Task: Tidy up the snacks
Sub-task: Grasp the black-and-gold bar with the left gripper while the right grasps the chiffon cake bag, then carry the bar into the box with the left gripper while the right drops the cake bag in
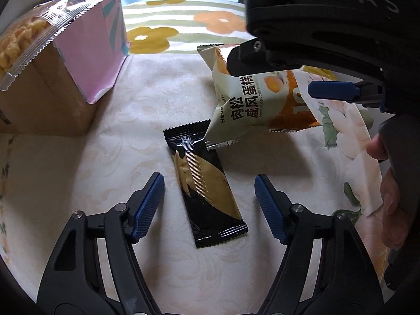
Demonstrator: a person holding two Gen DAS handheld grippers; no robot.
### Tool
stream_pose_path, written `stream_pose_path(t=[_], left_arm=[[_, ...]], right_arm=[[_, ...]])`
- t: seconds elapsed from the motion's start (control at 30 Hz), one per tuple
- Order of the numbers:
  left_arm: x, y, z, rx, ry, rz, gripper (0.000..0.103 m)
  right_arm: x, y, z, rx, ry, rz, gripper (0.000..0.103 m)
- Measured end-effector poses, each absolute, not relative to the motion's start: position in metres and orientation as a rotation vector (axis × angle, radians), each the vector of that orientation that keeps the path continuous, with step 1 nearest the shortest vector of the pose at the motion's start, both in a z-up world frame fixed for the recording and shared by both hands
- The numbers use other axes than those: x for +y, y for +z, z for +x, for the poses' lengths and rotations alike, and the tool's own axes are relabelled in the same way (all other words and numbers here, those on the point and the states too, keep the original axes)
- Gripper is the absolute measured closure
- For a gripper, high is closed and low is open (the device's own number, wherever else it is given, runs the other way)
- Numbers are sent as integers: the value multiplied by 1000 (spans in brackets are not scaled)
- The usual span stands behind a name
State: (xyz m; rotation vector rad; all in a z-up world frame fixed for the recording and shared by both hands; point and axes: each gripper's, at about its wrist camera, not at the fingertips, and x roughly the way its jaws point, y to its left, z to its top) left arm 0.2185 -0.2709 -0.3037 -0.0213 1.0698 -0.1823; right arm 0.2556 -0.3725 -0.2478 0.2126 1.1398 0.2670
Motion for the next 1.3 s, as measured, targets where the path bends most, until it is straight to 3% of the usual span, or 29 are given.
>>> stream_pose_path(t=[0.17,0.4,0.5,0.67,0.83,1.03,1.3], left_arm=[[-274,-305,218,1052,-175,-2,43],[-271,-305,216,1045,-156,44,68],[-265,-305,217,1042,-162,40,70],[-261,-304,221,1044,-160,48,72],[-252,-302,225,1053,-144,31,72],[-242,-295,226,1046,-130,16,72],[-236,-273,206,1010,-143,-4,72]], right_arm=[[-365,-258,264,1154,289,194,3],[-359,-266,269,1157,296,167,3],[-355,-271,272,1162,290,146,3],[-349,-277,276,1168,291,143,9],[-345,-278,280,1160,271,122,25],[-345,-276,278,1147,262,132,37],[-351,-260,267,1122,245,155,39]])
